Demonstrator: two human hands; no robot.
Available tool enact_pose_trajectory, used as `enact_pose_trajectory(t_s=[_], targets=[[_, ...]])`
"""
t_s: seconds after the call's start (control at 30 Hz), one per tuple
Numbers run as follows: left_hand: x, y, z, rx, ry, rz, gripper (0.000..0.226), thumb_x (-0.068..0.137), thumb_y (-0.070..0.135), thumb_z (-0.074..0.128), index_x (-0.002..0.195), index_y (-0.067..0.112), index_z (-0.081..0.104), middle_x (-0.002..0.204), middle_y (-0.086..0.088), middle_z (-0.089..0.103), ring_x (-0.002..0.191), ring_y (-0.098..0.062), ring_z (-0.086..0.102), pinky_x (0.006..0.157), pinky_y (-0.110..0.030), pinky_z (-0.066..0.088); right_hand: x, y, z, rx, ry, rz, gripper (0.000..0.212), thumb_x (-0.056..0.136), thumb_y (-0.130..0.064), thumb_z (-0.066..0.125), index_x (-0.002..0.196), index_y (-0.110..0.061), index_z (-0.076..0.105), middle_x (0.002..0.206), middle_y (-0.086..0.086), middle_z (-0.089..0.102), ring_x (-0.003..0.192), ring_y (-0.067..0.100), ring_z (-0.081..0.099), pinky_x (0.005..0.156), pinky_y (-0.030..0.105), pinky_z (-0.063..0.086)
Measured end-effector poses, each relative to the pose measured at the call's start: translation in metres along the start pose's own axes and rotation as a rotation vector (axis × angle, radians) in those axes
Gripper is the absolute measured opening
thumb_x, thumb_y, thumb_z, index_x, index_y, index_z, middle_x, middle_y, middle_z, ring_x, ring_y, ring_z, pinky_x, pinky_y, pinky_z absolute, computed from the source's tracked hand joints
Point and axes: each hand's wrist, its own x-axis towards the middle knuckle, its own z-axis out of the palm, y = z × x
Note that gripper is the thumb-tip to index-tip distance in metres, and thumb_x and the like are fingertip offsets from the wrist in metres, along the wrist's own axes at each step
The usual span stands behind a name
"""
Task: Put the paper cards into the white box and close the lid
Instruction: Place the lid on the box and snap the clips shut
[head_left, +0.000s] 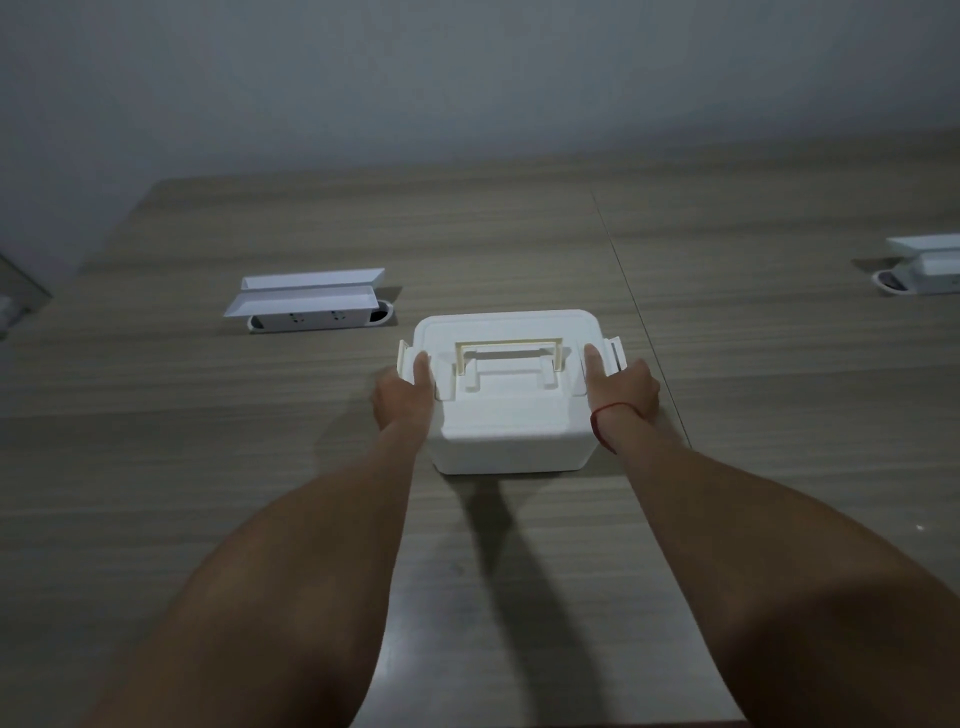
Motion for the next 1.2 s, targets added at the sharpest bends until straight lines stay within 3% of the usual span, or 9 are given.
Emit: enact_pose_trajectory(t_s=[0.2,0.3,0.7,0.77,0.87,0.97,1.07,1.2], targets=[[-0.001,0.004,0.002,0.106,0.081,0.248,0.042,0.098,0.025,0.046,0.096,-0.012,0.065,0.099,-0.032,0.066,0.096,-0.043,0.062,0.08,-0.043,0.047,-0.002,-0.007,0.01,-0.05,0.059,-0.08,0.051,0.093,-0.045,0.05,0.115,0.001,0.056,0.117,0.02,0.066,0.109,0.039,0.061,0.086,0.041,0.048],[0.002,0.006,0.004,0.087,0.086,0.271,0.04,0.097,0.021,0.046,0.086,-0.013,0.063,0.09,-0.033,0.066,0.088,-0.043,0.063,0.073,-0.041,0.047,0.0,-0.007,0.012,-0.057,0.073,-0.095,0.048,0.094,-0.043,0.048,0.114,-0.001,0.058,0.115,0.019,0.067,0.108,0.038,0.062,0.085,0.039,0.048],[0.005,0.007,0.005,0.11,0.08,0.28,0.035,0.097,0.02,0.043,0.091,-0.009,0.061,0.094,-0.03,0.065,0.093,-0.041,0.061,0.076,-0.041,0.046,0.005,-0.015,0.011,-0.19,0.094,-0.177,0.038,0.099,-0.032,0.045,0.111,-0.003,0.066,0.114,0.022,0.067,0.108,0.039,0.062,0.085,0.04,0.049],[0.004,0.007,0.005,0.105,0.077,0.287,0.033,0.097,0.02,0.043,0.095,-0.007,0.061,0.098,-0.029,0.066,0.096,-0.04,0.061,0.078,-0.041,0.047,0.006,-0.016,0.013,-0.163,0.085,-0.17,0.034,0.099,-0.028,0.045,0.113,-0.003,0.065,0.116,0.022,0.066,0.109,0.038,0.061,0.084,0.039,0.05],[-0.001,0.011,0.003,0.146,0.047,0.277,0.034,0.099,0.02,0.039,0.12,0.001,0.058,0.121,-0.023,0.063,0.113,-0.036,0.057,0.09,-0.04,0.046,0.006,-0.023,0.014,-0.092,0.061,-0.139,0.03,0.099,-0.017,0.046,0.124,-0.008,0.06,0.124,0.018,0.064,0.115,0.037,0.059,0.089,0.039,0.048],[0.0,0.024,0.0,0.207,-0.015,0.176,0.04,0.098,0.019,0.037,0.134,0.008,0.049,0.132,-0.02,0.056,0.12,-0.035,0.054,0.094,-0.041,0.044,0.01,-0.034,0.015,-0.01,0.023,-0.05,0.033,0.094,-0.011,0.048,0.125,-0.007,0.057,0.128,0.018,0.062,0.119,0.037,0.058,0.096,0.04,0.047],[0.005,0.041,0.002,0.174,-0.083,-0.006,0.049,0.098,0.033,0.034,0.14,0.009,0.042,0.138,-0.019,0.051,0.123,-0.037,0.052,0.101,-0.043,0.042,0.01,-0.044,0.017,0.033,-0.023,0.027,0.044,0.094,-0.033,0.048,0.127,-0.005,0.052,0.134,0.017,0.057,0.125,0.036,0.052,0.105,0.043,0.038],[0.001,0.053,0.01,0.16,-0.128,-0.125,0.091,0.084,0.075,0.026,0.146,0.007,0.03,0.145,-0.02,0.043,0.13,-0.038,0.043,0.109,-0.05,0.035,0.002,-0.045,0.025,-0.079,-0.099,0.014,0.086,0.081,-0.071,0.043,0.14,-0.008,0.037,0.144,0.013,0.044,0.134,0.033,0.039,0.113,0.046,0.025]])
